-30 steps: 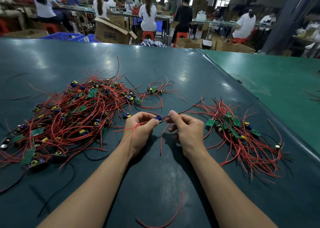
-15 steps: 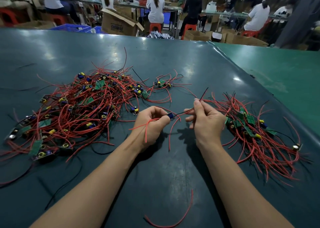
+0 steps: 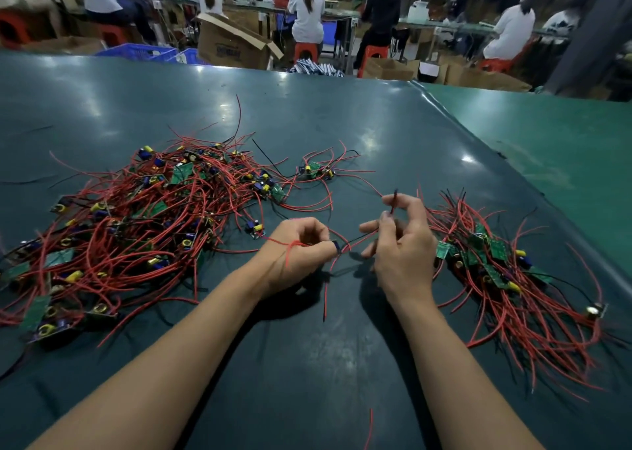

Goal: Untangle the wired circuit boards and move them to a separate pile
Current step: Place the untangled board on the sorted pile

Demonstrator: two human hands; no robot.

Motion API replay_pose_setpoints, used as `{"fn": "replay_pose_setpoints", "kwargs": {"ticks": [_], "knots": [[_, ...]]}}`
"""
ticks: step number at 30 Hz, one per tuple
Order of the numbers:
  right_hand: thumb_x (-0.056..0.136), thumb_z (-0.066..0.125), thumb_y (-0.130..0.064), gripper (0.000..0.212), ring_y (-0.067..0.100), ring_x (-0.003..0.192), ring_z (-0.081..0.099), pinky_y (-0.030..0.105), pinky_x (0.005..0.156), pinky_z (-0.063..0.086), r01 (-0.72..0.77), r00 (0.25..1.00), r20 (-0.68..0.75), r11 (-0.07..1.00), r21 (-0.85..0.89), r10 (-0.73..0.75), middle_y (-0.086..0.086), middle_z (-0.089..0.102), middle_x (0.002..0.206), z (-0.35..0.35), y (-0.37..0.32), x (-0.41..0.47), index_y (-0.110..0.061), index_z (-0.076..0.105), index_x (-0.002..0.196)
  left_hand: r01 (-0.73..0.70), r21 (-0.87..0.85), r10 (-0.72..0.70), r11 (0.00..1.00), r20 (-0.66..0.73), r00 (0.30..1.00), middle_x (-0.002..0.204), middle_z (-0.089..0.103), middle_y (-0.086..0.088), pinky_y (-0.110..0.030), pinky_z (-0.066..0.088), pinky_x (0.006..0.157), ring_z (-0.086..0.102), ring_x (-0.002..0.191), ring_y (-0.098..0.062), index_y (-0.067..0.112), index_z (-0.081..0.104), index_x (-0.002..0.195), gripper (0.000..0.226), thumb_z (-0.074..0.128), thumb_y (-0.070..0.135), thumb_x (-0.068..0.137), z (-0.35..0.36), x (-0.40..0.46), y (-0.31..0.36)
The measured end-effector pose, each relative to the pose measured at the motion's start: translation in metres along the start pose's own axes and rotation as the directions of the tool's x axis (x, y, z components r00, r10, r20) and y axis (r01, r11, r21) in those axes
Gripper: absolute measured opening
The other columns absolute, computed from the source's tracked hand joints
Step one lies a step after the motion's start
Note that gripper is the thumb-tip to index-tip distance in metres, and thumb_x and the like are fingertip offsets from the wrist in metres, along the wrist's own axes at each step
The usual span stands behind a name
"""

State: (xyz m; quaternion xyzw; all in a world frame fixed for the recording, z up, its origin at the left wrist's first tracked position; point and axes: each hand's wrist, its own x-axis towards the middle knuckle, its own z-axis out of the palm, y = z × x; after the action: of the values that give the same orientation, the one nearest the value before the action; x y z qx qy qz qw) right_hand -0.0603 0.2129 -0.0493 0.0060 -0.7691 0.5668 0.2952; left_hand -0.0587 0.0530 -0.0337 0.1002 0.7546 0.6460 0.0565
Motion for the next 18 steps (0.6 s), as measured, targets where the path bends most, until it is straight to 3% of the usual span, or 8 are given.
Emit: {"fn": "replay_pose_setpoints", "kwargs": {"ticks": [4, 7, 10, 13, 16, 18], "knots": [[0.100, 0.052, -0.016, 0.011, 0.013, 0.043, 0.062, 0.022, 0.043, 0.045, 0.024, 0.999, -0.023, 1.000, 0.017, -0.023, -0.007, 0.072, 0.080, -0.003, -0.002, 0.002, -0.025, 0.058, 0.104, 0.046, -0.260, -0.044, 0.965, 0.012, 0.999, 0.055, 0.041, -0.004, -0.017, 0.029, 0.041, 0.034, 0.040, -0.012, 0.010, 0.049, 0.075, 0.012, 0.053, 0.005, 0.065, -0.011, 0.004, -0.006], [0.098, 0.052, -0.008, 0.017, 0.013, 0.047, 0.062, 0.023, 0.045, 0.046, -0.006, 0.998, -0.060, 0.998, 0.066, 0.009, -0.005, 0.069, 0.089, -0.005, -0.004, 0.004, -0.022, 0.060, 0.103, 0.021, -0.309, -0.026, 0.951, -0.013, 1.000, 0.056, 0.044, -0.002, -0.018, 0.031, 0.043, 0.035, 0.042, -0.014, 0.009, 0.053, 0.078, 0.013, 0.058, 0.005, 0.067, -0.009, 0.005, -0.010], [0.098, 0.050, -0.006, 0.020, 0.015, 0.053, 0.066, 0.033, 0.049, 0.049, -0.026, 0.997, -0.074, 0.997, 0.075, 0.032, -0.006, 0.069, 0.093, -0.007, -0.006, 0.004, -0.023, 0.060, 0.095, 0.048, -0.394, -0.053, 0.918, -0.003, 0.999, 0.059, 0.054, 0.002, -0.019, 0.037, 0.043, 0.040, 0.046, -0.009, 0.008, 0.060, 0.084, 0.016, 0.066, 0.007, 0.069, -0.011, 0.006, -0.009], [0.101, 0.048, -0.014, 0.018, 0.018, 0.051, 0.065, 0.029, 0.044, 0.048, -0.073, 0.997, -0.025, 0.987, 0.145, 0.078, -0.001, 0.073, 0.085, -0.008, -0.008, 0.002, -0.028, 0.057, 0.099, 0.062, -0.404, -0.055, 0.913, 0.028, 0.998, 0.063, 0.058, 0.003, -0.021, 0.043, 0.048, 0.040, 0.051, -0.008, 0.007, 0.069, 0.091, 0.014, 0.070, 0.002, 0.077, -0.014, 0.007, -0.011], [0.104, 0.040, -0.013, 0.014, 0.017, 0.046, 0.062, 0.023, 0.038, 0.044, -0.124, 0.992, 0.021, 0.969, 0.213, 0.122, 0.005, 0.072, 0.075, -0.008, -0.010, 0.003, -0.022, 0.052, 0.103, 0.037, -0.357, -0.033, 0.933, 0.017, 0.999, 0.063, 0.060, 0.003, -0.021, 0.045, 0.049, 0.043, 0.052, -0.009, 0.007, 0.073, 0.090, 0.013, 0.062, 0.003, 0.085, -0.012, 0.007, -0.015], [0.104, 0.039, -0.010, 0.014, 0.018, 0.044, 0.062, 0.023, 0.037, 0.045, -0.133, 0.991, 0.021, 0.955, 0.267, 0.132, 0.008, 0.071, 0.074, -0.010, -0.012, 0.004, -0.018, 0.050, 0.102, 0.030, -0.372, -0.025, 0.928, 0.018, 1.000, 0.066, 0.061, 0.003, -0.021, 0.046, 0.051, 0.043, 0.053, -0.009, 0.008, 0.073, 0.092, 0.013, 0.068, 0.005, 0.080, -0.013, 0.007, -0.015]]}}
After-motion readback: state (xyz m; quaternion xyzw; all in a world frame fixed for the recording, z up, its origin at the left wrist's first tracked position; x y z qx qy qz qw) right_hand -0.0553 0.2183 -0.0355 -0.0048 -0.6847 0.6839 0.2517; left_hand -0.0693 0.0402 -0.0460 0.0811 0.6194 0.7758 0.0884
